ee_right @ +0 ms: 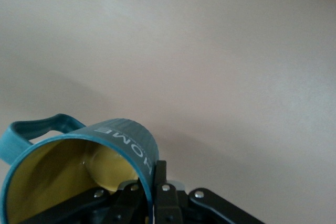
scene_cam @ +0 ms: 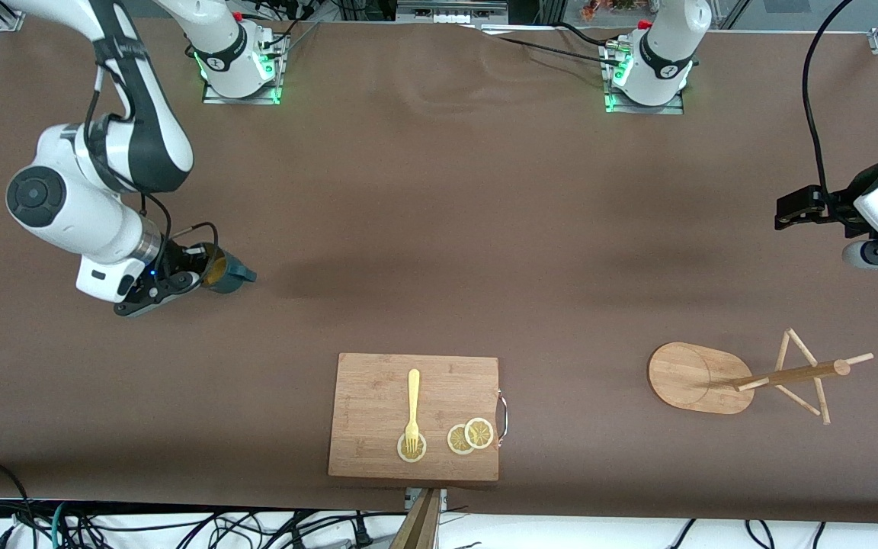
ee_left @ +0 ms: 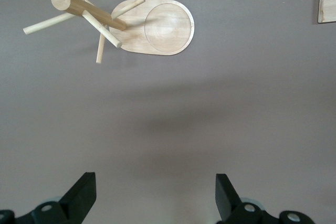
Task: Pass cup and hang on rack
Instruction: 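Carry the mug toward table center while the left gripper moves inward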
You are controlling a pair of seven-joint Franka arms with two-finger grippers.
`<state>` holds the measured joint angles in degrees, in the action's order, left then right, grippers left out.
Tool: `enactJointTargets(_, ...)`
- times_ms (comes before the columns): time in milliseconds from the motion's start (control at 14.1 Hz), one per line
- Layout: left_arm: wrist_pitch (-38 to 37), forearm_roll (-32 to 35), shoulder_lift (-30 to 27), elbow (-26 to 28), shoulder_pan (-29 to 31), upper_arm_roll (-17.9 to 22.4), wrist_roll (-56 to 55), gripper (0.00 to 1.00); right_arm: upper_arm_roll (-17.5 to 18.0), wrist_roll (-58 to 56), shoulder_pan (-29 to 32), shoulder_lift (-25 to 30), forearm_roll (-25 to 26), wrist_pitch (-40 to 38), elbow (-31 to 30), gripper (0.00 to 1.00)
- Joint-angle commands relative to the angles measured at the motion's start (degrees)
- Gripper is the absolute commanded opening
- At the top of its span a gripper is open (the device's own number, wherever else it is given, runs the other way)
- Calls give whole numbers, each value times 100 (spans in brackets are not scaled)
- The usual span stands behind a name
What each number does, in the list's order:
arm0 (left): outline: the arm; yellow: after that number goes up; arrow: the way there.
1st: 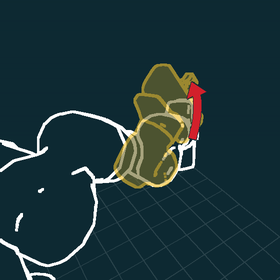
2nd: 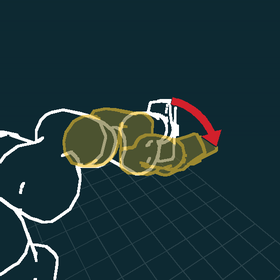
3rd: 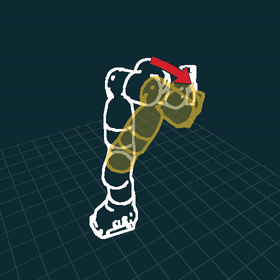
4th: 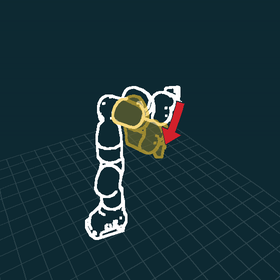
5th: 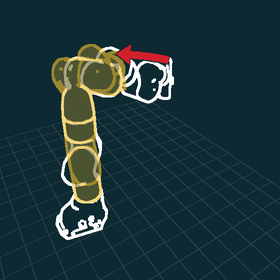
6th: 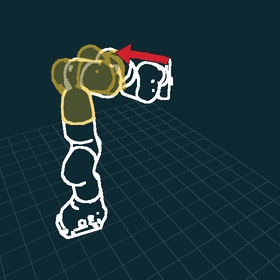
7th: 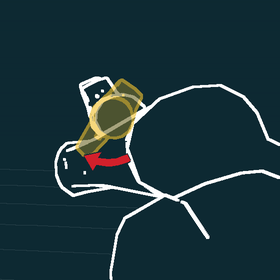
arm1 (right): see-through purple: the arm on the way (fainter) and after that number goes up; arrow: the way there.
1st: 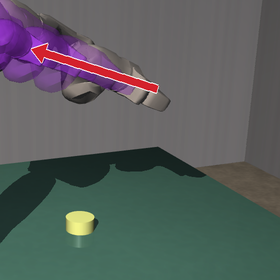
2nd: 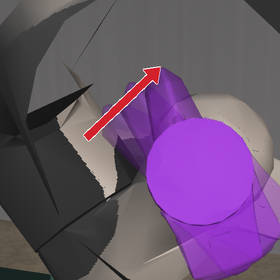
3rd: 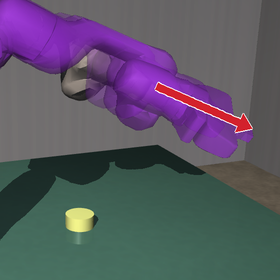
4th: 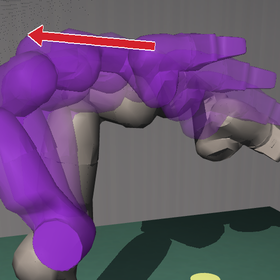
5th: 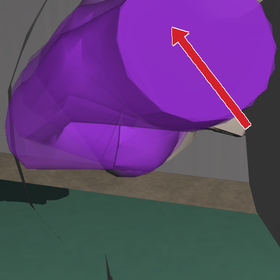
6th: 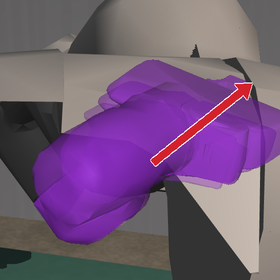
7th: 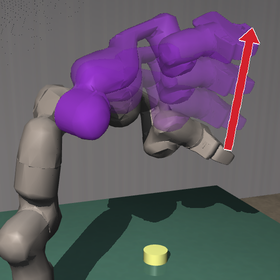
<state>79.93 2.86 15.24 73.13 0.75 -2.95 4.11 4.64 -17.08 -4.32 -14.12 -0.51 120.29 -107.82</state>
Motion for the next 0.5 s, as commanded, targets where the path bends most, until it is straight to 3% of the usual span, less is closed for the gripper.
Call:
enactJointTargets(0, -30, -127, -29, -71, -83, 40, 55, 100, 562, 930, -25, 225, -81, -707, 426, 0)
enactJointTargets(142, -30, -110, -47, -9, -276, 49, 64, 100, 1001, 1765, -139, 182, -72, -1016, 822, 0)
enactJointTargets(426, -30, -110, -65, 70, -251, 58, 55, 100, 1082, 3673, -1113, -3, 15, -903, 1035, 0)
